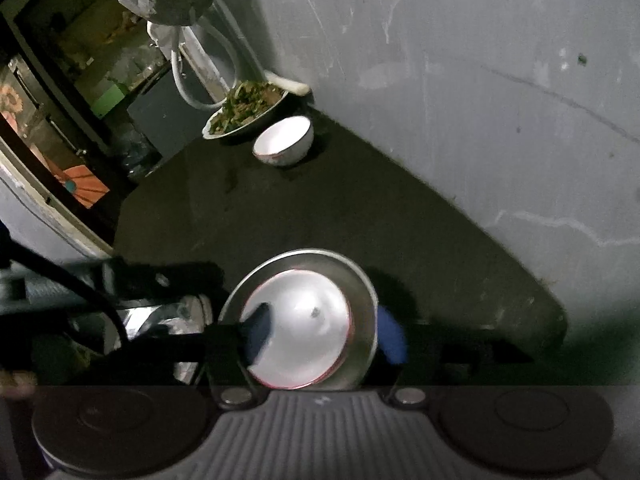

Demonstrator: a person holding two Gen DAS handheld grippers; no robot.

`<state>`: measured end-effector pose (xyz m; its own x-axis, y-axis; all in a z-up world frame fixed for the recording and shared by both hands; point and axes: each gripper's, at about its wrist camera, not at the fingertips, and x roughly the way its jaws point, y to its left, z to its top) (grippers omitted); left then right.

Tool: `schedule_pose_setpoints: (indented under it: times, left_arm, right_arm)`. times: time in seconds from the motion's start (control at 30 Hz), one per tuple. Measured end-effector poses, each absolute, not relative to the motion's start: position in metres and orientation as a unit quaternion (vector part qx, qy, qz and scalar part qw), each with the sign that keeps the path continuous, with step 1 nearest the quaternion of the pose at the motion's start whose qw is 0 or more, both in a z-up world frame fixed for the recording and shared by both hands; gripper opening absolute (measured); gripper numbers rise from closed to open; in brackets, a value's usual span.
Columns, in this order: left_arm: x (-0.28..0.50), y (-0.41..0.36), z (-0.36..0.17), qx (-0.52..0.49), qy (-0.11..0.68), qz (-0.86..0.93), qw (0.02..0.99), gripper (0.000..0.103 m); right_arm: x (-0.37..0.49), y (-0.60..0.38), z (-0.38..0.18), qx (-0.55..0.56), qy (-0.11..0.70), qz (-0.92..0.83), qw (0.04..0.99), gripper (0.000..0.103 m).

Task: Organize plates and bowls
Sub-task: 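Open both tools and withdraw from the nested bowls, then move the left tool to the second white bowl rim while the right tool grips it too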

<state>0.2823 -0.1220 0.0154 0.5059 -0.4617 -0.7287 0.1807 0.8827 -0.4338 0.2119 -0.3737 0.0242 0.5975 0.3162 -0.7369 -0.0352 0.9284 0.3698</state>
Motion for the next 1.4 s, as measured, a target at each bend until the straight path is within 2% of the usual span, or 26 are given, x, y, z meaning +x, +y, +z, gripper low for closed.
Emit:
schedule_pose_setpoints:
  times: [0.27, 0.43, 0.73, 1.1, 1.33, 1.4]
  left_arm:
    - [0.296, -0.083, 0.01, -0.203, 0.46, -0.125, 0.855, 0.102]
    - [0.302, -0.063, 0.002, -0.23, 0.464, -0.088, 0.851, 0.102]
    - [0.319, -0.037, -0.01, -0.251, 0.47, -0.047, 0.845, 0.102]
    - [0.399, -0.039, -0.012, -0.228, 0.462, -0.047, 0.856, 0.102]
    - [0.466, -0.062, -0.019, -0.19, 0.463, -0.072, 0.863, 0.102]
    - [0.483, -0.069, -0.021, -0.174, 0.464, -0.076, 0.865, 0.102]
  right_arm:
    - [0.217, -0.379, 0.026, 0.173, 0.424, 0.096, 0.884, 0.096]
    - [0.226, -0.38, 0.024, 0.182, 0.425, 0.092, 0.882, 0.103]
    - [0.264, -0.371, 0.014, 0.194, 0.45, 0.106, 0.865, 0.103]
    - [0.333, -0.348, 0.02, 0.115, 0.445, 0.107, 0.882, 0.103]
    - [0.384, -0.341, 0.016, 0.186, 0.455, 0.059, 0.869, 0.103]
    - [0.395, -0.335, 0.01, 0.177, 0.456, 0.053, 0.871, 0.103]
